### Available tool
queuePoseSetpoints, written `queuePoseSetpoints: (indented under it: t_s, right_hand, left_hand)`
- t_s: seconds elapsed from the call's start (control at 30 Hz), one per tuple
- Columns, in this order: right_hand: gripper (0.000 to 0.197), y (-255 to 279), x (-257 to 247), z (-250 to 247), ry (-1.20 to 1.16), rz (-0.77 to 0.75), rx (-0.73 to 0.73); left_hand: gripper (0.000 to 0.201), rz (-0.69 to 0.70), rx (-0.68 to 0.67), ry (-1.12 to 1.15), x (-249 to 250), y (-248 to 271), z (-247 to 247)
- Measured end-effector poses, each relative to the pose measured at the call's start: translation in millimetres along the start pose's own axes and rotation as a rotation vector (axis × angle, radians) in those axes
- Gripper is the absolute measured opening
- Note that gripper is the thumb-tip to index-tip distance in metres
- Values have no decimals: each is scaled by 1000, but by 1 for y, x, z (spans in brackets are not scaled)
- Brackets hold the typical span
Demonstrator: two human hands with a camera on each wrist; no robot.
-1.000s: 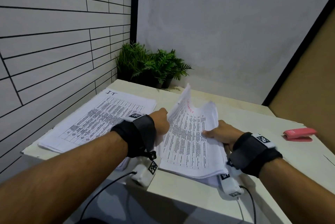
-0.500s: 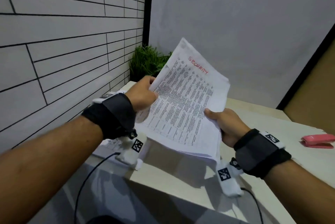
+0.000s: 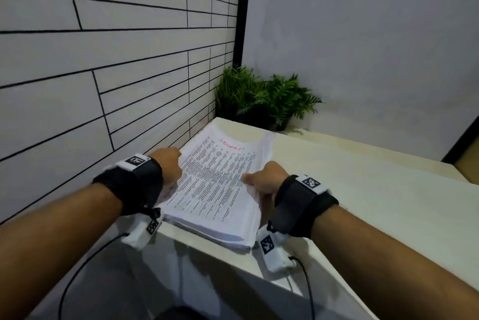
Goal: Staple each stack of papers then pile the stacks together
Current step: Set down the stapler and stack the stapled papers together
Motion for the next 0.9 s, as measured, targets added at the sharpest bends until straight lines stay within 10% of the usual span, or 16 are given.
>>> queuePoseSetpoints:
  t_s: [0.7, 0.9]
  right_hand:
    - [25, 0, -7, 0, -33, 92, -57]
    - [76, -1, -20, -2, -127, -51, 24]
  left_hand:
    - [41, -96, -115, 230, -9, -8, 5]
    - [40, -45, 21, 361, 6, 0, -12]
Point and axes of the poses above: each hand's wrist, its own y-axis away from the middle knuckle, its own z-axis out of the palm, x = y × z, the point moved 3 cm from there along -y, towards the middle knuckle, and after that the axes turned 7 degrees about x, right-handed, at the moved point
